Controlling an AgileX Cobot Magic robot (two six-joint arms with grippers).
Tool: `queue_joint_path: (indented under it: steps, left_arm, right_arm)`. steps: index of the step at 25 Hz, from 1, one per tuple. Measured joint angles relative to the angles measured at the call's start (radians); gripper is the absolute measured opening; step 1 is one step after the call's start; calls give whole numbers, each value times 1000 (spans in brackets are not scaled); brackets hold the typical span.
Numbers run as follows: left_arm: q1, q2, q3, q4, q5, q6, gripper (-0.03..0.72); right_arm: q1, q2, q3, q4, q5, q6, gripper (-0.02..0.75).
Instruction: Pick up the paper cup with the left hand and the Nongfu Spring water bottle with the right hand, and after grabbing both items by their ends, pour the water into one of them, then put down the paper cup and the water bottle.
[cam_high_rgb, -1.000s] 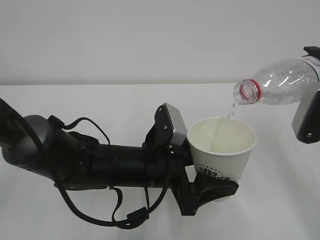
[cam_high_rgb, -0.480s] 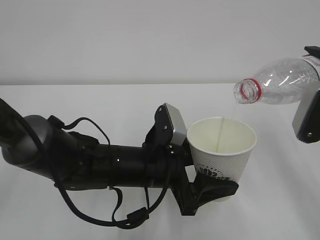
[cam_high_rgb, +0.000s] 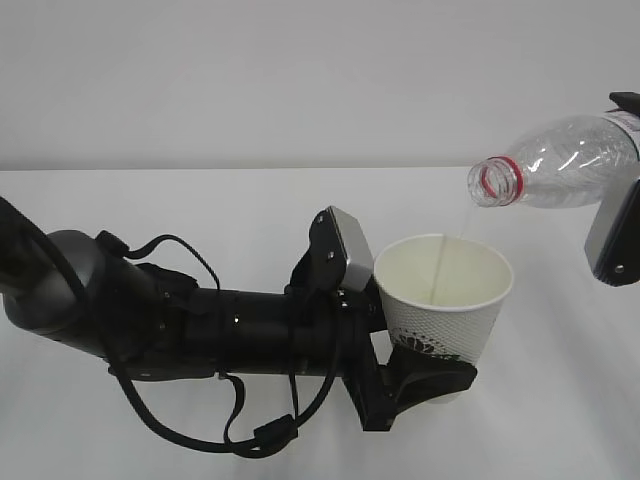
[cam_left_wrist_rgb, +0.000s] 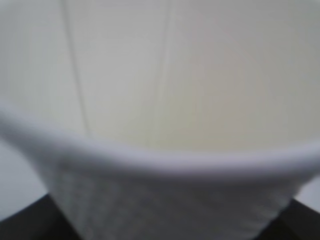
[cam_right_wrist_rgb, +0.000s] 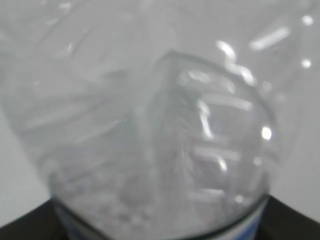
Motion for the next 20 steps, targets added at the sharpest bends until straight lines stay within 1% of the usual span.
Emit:
queue_joint_path:
  steps: [20]
  left_arm:
    - [0,0,0,0,0,0,543]
  right_arm:
    - [0,0,0,2,-7,-5,440]
